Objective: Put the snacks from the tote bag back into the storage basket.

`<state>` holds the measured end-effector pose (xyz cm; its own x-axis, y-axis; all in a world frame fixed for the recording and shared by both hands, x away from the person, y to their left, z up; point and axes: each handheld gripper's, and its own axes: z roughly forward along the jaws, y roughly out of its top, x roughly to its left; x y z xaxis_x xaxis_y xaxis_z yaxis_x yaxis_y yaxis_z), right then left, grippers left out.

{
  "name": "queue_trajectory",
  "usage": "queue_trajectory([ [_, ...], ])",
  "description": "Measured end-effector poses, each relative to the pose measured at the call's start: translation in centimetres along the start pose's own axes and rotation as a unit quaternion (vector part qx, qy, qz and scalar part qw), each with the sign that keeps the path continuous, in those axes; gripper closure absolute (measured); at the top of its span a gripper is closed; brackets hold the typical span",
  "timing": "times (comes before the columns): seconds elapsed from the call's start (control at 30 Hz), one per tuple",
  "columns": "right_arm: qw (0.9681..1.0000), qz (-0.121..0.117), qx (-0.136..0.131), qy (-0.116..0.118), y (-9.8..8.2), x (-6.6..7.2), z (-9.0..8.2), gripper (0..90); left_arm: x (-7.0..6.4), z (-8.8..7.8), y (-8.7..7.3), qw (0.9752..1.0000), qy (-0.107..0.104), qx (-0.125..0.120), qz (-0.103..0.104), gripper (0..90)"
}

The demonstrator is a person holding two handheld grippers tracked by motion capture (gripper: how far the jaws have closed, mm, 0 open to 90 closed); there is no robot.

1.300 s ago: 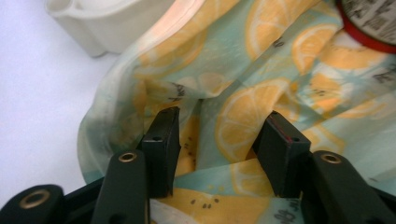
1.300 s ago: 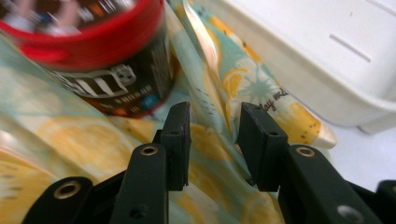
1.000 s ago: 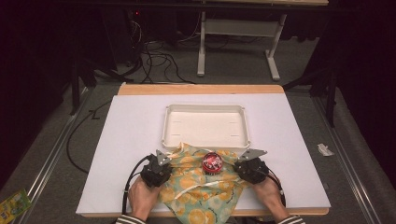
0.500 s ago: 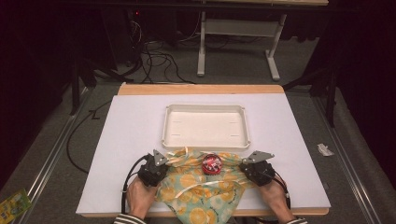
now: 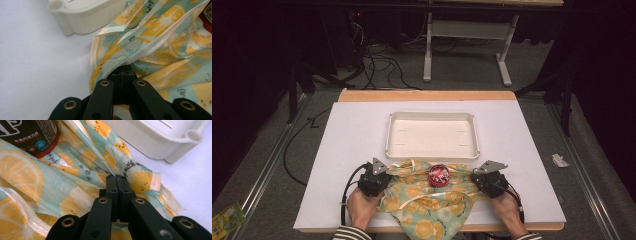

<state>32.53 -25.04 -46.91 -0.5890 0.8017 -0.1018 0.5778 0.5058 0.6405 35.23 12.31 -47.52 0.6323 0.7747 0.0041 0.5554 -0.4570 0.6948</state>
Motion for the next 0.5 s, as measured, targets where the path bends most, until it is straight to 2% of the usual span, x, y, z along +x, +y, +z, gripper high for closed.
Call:
queue_trajectory([
  [0.17, 1.0000, 0.008, -0.004, 0.001, -0.09, -0.08, 0.02, 90.0, 0.42, 0.08, -0.40, 0.9997, -0.015, -0.016, -0.009, 90.0],
  [0.23, 0.9999, 0.015, -0.009, 0.000, -0.19, -0.05, 0.03, 90.0, 0.47, 0.04, -0.43, 0.9997, -0.017, -0.016, -0.002, 90.0],
  [0.3, 0.9999, 0.009, -0.006, -0.007, -0.18, 0.08, -0.01, 90.0, 0.48, 0.03, -0.46, 0.9997, -0.018, -0.017, 0.002, 90.0],
  [0.37, 0.9999, 0.015, -0.001, -0.006, -0.03, 0.08, -0.02, 90.0, 0.51, 0.04, -0.43, 0.9996, -0.022, -0.019, 0.001, 89.8],
  [0.43, 0.9999, 0.015, -0.004, -0.004, 0.03, 0.01, 0.02, 87.2, 0.51, 0.08, -0.50, 0.9993, -0.027, -0.025, 0.001, 86.0],
  [0.5, 0.9993, 0.031, -0.018, 0.011, 0.02, -0.12, -0.19, 79.5, 0.53, 0.09, -0.63, 0.9985, -0.043, -0.034, -0.004, 78.9],
])
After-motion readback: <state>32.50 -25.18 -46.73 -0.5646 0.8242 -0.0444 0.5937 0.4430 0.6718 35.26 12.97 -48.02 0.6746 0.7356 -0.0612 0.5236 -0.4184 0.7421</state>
